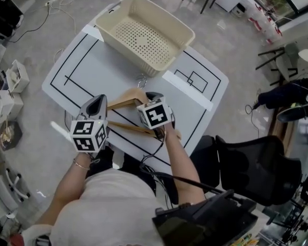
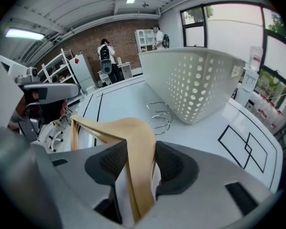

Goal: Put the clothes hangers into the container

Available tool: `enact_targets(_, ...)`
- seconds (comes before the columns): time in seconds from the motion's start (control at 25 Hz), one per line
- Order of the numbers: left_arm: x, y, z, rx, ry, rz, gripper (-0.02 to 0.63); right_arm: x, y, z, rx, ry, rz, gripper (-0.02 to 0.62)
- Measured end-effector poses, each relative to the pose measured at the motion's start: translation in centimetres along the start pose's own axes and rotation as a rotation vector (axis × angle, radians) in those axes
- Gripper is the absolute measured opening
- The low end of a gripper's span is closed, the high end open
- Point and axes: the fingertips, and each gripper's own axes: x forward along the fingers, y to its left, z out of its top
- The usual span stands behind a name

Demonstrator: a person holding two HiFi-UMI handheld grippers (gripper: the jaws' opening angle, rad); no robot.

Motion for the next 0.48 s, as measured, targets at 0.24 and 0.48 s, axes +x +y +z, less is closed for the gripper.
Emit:
enact_targets(0.24, -1.2, 0.4, 1.6, 0.005, -0.032, -0.017, 0.000, -1.9, 0.8, 0.9, -0.044, -0.066, -0.071, 0.192)
enact_targets(0.48, -3.0, 1.0, 3.0, 0.017, -0.064, -0.047, 0.000, -3.6, 2.0, 1.9, -0.083, -0.089, -0.143, 0.190)
